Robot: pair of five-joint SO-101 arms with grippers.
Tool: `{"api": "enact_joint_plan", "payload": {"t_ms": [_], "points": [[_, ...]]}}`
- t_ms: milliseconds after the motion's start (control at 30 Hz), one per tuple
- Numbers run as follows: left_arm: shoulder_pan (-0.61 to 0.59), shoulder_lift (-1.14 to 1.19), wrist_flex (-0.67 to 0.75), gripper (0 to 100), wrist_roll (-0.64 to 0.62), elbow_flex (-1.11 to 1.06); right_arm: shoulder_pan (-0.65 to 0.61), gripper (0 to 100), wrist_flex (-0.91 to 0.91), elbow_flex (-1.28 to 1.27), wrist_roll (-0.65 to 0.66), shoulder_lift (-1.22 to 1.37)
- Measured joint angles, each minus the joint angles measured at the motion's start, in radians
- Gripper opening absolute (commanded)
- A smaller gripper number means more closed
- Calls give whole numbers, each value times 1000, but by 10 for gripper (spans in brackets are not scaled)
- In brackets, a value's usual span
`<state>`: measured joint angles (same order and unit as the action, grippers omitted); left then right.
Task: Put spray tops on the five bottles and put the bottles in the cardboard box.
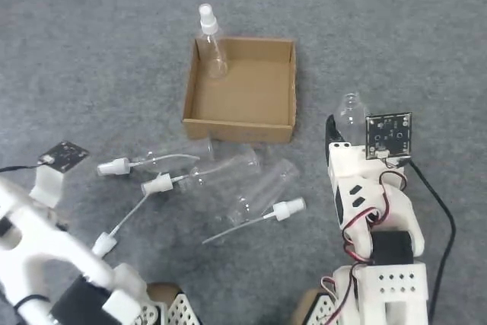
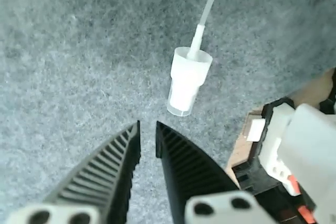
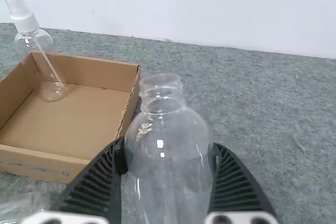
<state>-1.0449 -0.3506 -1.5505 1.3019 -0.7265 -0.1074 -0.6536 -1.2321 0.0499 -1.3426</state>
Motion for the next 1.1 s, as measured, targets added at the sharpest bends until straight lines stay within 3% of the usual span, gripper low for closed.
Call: {"api": "enact_joint_plan", "payload": {"t_ms": [267, 633, 767, 900, 1100], "points": [[63, 0, 3, 216, -29, -9, 0, 54, 0, 0, 0, 0], [238, 3, 305, 216, -32, -281, 0, 54, 0, 0, 0, 0], [256, 3, 419, 131, -32, -370, 0, 54, 0, 0, 0, 0], [259, 2, 439, 29, -34, -394, 0, 54, 0, 0, 0, 0], [262, 2, 393, 14, -35, -394, 0, 54, 0, 0, 0, 0]]}}
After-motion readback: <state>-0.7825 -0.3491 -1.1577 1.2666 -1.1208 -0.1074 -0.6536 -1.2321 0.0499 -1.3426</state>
